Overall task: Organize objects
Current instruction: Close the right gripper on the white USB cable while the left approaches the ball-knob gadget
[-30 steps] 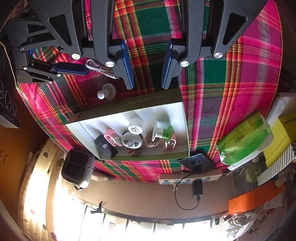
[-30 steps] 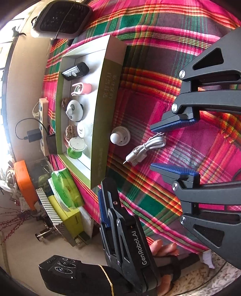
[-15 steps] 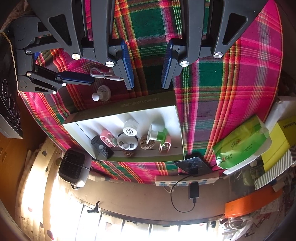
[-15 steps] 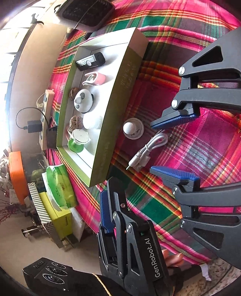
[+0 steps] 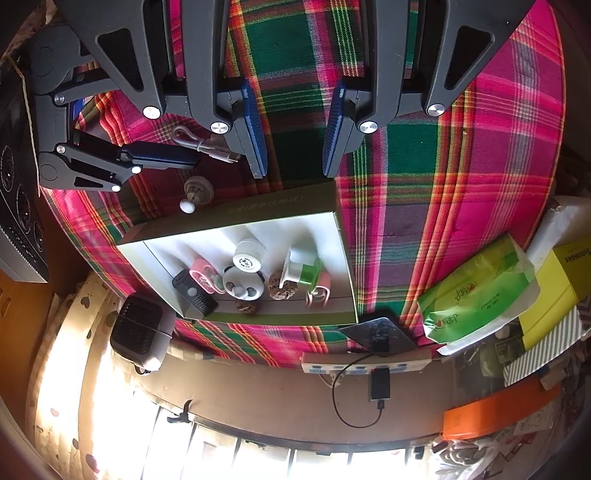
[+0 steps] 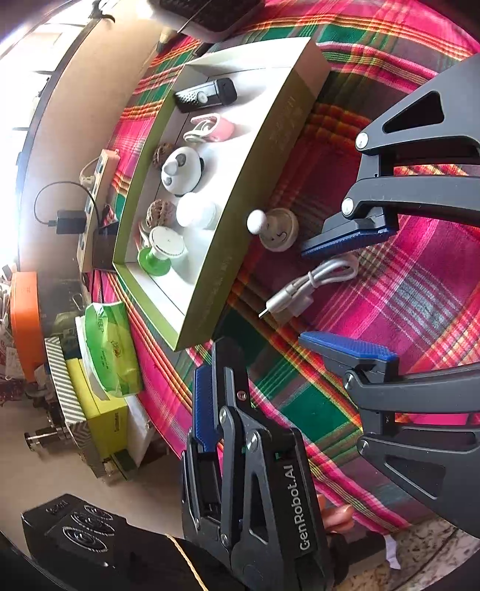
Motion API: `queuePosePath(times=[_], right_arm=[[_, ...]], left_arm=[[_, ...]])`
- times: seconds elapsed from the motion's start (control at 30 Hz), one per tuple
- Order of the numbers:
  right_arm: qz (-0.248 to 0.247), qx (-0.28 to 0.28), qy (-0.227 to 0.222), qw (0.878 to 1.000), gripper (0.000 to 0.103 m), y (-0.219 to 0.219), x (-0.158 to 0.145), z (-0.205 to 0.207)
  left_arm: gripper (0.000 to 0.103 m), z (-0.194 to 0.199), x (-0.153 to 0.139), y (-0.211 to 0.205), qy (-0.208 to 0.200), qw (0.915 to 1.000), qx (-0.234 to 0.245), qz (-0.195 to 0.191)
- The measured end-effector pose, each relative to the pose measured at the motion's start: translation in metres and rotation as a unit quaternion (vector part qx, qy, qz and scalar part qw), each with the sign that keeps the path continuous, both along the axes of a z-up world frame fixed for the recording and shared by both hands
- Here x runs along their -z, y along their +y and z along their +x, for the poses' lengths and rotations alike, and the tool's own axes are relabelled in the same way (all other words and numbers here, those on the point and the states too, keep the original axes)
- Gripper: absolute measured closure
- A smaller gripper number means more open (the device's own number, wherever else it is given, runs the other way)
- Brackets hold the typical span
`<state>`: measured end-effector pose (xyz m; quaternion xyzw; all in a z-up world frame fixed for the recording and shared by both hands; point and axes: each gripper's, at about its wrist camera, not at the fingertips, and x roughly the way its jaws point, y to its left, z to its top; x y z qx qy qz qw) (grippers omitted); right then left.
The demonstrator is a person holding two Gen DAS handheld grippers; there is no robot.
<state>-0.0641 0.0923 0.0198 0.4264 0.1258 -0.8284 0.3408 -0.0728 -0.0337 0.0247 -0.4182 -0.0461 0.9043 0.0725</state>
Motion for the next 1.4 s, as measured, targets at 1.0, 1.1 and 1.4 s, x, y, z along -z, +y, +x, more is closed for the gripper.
queuePosePath(times=[1.0,1.1,1.4], right_arm=[[0.028,0.031,0.042,0.998,0.083,0.003,0.000,0.015],[0.017,0.050,0.035,0.998,0.083,0.017,-0.002,0.015],[-0.004,0.104,0.028,0.994,0.083,0.050,-0.005,0.013]], left_arm=[[0.074,-0.005,0.001,0.006,-0.009,0.9999,0.008,0.000],[0.074,-0.007,0.002,0.012,-0.012,0.9998,0.016,0.002],[0.074,-0.012,0.004,0.035,-0.018,0.9985,0.050,0.011]])
